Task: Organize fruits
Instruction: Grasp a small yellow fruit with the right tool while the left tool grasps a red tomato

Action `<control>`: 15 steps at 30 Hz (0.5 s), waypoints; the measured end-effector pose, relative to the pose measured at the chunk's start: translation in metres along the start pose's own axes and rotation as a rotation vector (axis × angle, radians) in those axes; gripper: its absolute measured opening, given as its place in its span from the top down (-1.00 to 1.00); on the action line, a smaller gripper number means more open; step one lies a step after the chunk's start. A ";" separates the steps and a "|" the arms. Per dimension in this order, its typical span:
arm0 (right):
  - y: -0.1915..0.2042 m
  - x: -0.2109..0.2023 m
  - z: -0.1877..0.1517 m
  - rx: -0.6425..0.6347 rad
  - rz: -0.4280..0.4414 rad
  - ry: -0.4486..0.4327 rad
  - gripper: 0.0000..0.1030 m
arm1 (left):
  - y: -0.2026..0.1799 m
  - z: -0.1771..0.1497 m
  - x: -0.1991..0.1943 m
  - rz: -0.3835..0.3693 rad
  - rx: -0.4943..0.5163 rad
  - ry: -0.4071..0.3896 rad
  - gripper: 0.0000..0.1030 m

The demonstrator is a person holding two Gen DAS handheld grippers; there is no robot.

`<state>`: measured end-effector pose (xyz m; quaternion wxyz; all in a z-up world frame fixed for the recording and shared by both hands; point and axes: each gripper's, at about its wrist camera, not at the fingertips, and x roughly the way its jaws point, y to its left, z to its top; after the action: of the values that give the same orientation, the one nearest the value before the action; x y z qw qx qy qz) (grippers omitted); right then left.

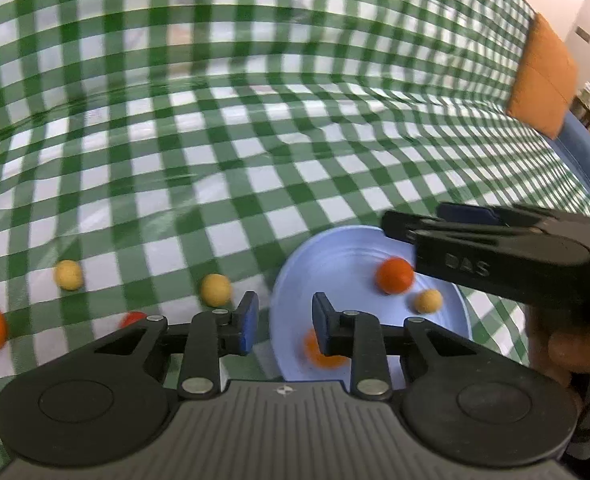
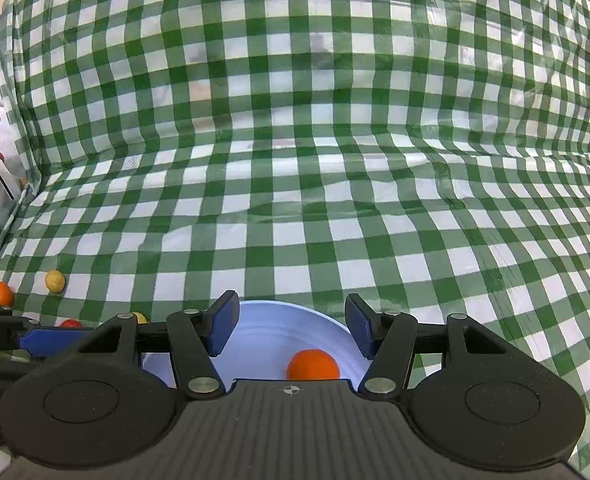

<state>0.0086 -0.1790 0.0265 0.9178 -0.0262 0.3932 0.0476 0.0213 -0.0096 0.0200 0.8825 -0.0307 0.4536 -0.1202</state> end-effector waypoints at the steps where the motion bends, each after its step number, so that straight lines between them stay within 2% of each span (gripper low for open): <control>1: 0.000 0.000 0.000 0.000 0.002 -0.004 -0.17 | 0.007 0.002 -0.002 0.011 -0.018 -0.005 0.43; 4: 0.003 -0.002 0.001 0.012 0.017 -0.018 -0.10 | 0.044 0.007 -0.011 0.056 -0.119 -0.025 0.44; 8: 0.014 -0.008 0.006 0.017 0.067 -0.050 0.31 | 0.098 0.003 -0.020 0.094 -0.300 -0.023 0.44; 11: 0.025 -0.007 0.009 0.015 0.119 -0.056 0.35 | 0.128 -0.002 -0.023 0.102 -0.408 -0.002 0.44; 15: 0.043 -0.001 0.010 0.020 0.183 -0.027 0.36 | 0.150 -0.008 -0.025 0.089 -0.485 0.010 0.44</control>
<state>0.0106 -0.1354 0.0338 0.9151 0.0195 0.3819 0.1278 0.0281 0.1423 0.0106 0.8514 -0.2211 0.4746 0.0309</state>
